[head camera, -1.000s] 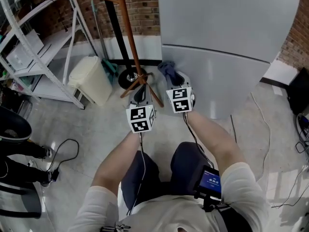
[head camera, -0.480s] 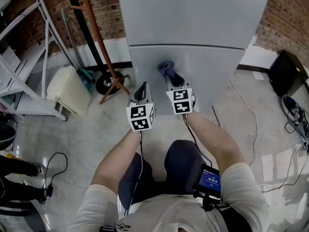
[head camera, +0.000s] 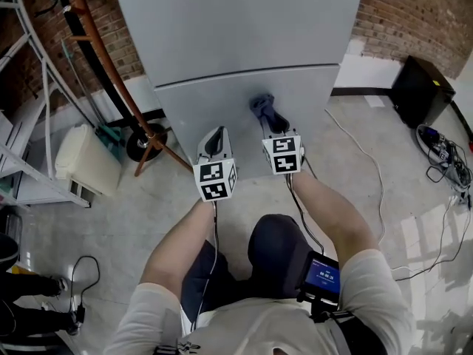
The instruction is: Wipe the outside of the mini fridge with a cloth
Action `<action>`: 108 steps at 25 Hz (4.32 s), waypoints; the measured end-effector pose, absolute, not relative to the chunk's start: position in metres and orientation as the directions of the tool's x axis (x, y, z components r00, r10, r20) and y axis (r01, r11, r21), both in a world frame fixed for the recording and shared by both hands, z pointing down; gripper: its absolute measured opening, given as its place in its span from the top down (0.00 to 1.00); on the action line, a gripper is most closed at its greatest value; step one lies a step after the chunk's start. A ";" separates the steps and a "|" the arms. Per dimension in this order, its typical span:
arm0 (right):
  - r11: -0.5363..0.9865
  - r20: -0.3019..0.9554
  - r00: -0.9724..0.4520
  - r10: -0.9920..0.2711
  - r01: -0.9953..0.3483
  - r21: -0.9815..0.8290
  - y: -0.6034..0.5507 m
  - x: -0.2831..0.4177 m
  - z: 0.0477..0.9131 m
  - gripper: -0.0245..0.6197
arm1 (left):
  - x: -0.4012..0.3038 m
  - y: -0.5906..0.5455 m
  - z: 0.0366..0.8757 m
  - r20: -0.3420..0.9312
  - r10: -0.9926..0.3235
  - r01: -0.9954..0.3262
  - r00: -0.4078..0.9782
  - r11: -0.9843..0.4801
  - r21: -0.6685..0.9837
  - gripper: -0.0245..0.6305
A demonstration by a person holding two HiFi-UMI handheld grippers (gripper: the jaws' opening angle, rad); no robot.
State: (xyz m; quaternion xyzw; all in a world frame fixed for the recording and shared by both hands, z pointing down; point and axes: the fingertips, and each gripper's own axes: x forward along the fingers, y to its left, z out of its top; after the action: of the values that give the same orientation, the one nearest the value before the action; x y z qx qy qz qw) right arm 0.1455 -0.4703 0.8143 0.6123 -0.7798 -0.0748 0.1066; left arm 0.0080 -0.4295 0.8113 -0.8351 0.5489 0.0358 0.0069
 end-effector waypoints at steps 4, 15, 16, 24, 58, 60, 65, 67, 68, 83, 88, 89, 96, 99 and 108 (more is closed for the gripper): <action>0.182 0.080 -0.168 -0.983 -0.956 0.228 -0.473 0.193 0.817 0.83 | 0.033 -0.435 0.813 -0.059 -0.905 -0.905 0.422 -0.424 0.021 0.96; 0.050 0.092 -0.033 -0.995 -0.980 0.190 -0.484 0.297 0.824 0.83 | 0.077 -0.449 0.824 -0.029 -0.888 -0.888 0.459 -0.460 0.016 0.96; 0.041 0.093 -0.023 -0.995 -0.981 0.189 -0.485 0.304 0.825 0.83 | 0.079 -0.450 0.824 -0.029 -0.888 -0.888 0.459 -0.460 0.018 0.96; 0.026 0.092 -0.012 -0.996 -0.989 0.147 -0.489 0.316 0.829 0.83 | 0.073 -0.454 0.827 -0.025 -0.895 -0.895 0.446 -0.447 0.020 0.96; 0.602 0.179 -0.575 -0.798 -0.772 0.203 -0.448 -0.065 0.906 0.83 | -0.162 -0.395 0.891 0.068 -0.988 -0.989 0.137 -0.133 0.073 0.96; 0.615 0.196 -0.584 -0.788 -0.765 0.194 -0.452 -0.087 0.914 0.83 | -0.185 -0.390 0.894 0.084 -0.990 -0.992 0.110 -0.105 0.068 0.96; 0.614 0.217 -0.579 -0.786 -0.770 0.171 -0.462 -0.113 0.939 0.83 | -0.217 -0.378 0.909 0.113 -0.992 -0.997 0.061 -0.056 0.050 0.96; 0.602 0.216 -0.567 -0.795 -0.780 0.169 -0.470 -0.113 0.943 0.83 | -0.219 -0.377 0.913 0.111 -0.992 -0.998 0.054 -0.049 0.048 0.96; 0.599 0.213 -0.564 -0.798 -0.782 0.172 -0.473 -0.113 0.943 0.83 | -0.219 -0.378 0.914 0.109 -0.993 -0.998 0.054 -0.049 0.048 0.96; 0.552 0.213 -0.513 -0.831 -0.806 0.214 -0.468 -0.041 0.944 0.83 | -0.137 -0.405 0.930 0.122 -0.976 -0.983 0.178 -0.171 0.071 0.96; 0.503 0.224 -0.459 -0.859 -0.838 0.210 -0.470 0.005 0.948 0.83 | -0.096 -0.419 0.930 0.123 -0.963 -0.970 0.240 -0.232 0.074 0.96; 0.491 0.226 -0.447 -0.866 -0.846 0.209 -0.470 0.016 0.948 0.83 | -0.087 -0.421 0.930 0.123 -0.960 -0.967 0.252 -0.245 0.074 0.96; 0.396 0.233 -0.348 -0.908 -0.894 0.209 -0.474 0.101 0.952 0.83 | -0.011 -0.437 0.928 0.118 -0.929 -0.937 0.350 -0.344 0.068 0.96; 0.358 0.231 -0.310 -0.922 -0.909 0.212 -0.475 0.136 0.951 0.83 | 0.018 -0.441 0.927 0.117 -0.915 -0.923 0.385 -0.381 0.062 0.96; 0.256 0.229 -0.208 -0.951 -0.944 0.208 -0.482 0.225 0.947 0.83 | 0.087 -0.452 0.926 0.131 -0.879 -0.888 0.458 -0.458 0.035 0.96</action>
State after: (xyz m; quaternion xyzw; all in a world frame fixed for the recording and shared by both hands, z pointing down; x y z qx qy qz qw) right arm 0.2253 -0.4816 0.9474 0.6098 -0.7770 -0.0111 0.1560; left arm 0.0867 -0.4519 0.9261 -0.8525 0.5184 -0.0469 -0.0489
